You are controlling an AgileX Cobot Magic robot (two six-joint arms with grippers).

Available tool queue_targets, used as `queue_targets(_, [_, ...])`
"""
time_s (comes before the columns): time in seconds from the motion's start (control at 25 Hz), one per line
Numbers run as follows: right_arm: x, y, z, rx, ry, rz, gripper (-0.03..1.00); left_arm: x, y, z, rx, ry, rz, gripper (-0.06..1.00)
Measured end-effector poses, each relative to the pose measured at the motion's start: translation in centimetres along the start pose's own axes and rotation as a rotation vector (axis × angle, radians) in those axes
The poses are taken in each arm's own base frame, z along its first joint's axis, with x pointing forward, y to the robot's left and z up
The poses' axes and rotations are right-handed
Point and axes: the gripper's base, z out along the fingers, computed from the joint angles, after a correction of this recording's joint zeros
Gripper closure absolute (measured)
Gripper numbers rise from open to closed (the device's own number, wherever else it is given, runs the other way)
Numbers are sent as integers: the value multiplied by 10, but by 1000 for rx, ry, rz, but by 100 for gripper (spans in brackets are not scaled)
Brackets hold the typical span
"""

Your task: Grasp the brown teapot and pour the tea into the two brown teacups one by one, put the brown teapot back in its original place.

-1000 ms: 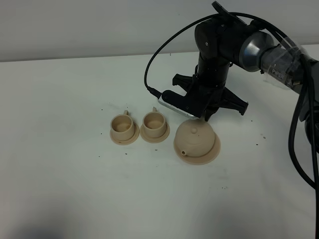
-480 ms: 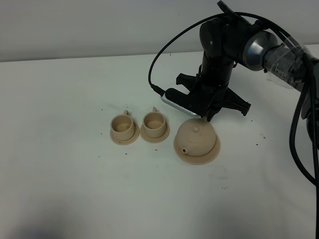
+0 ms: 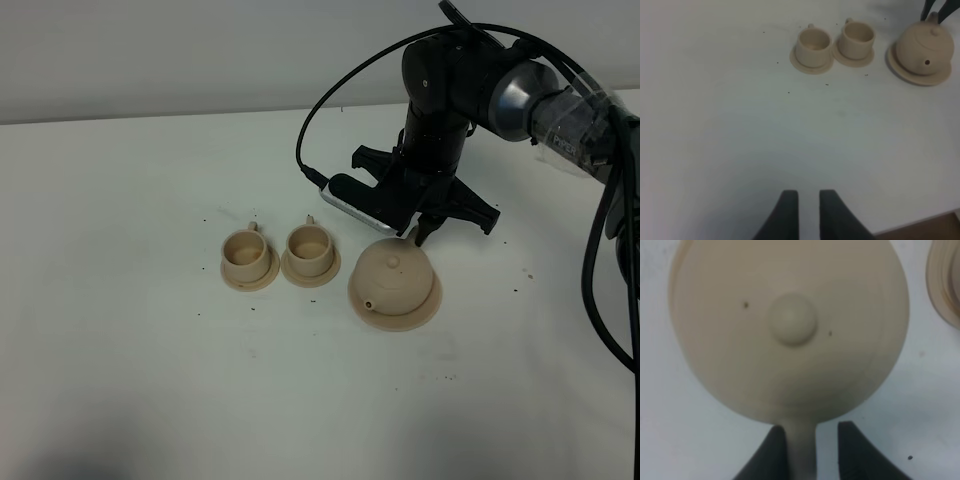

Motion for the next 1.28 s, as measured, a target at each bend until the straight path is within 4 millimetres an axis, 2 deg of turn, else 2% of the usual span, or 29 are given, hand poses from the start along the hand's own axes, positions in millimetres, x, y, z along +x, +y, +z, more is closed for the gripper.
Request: queue_targets(1.28, [3,2,0,-19,40,141,70,0,0,0,0,0,-1,82])
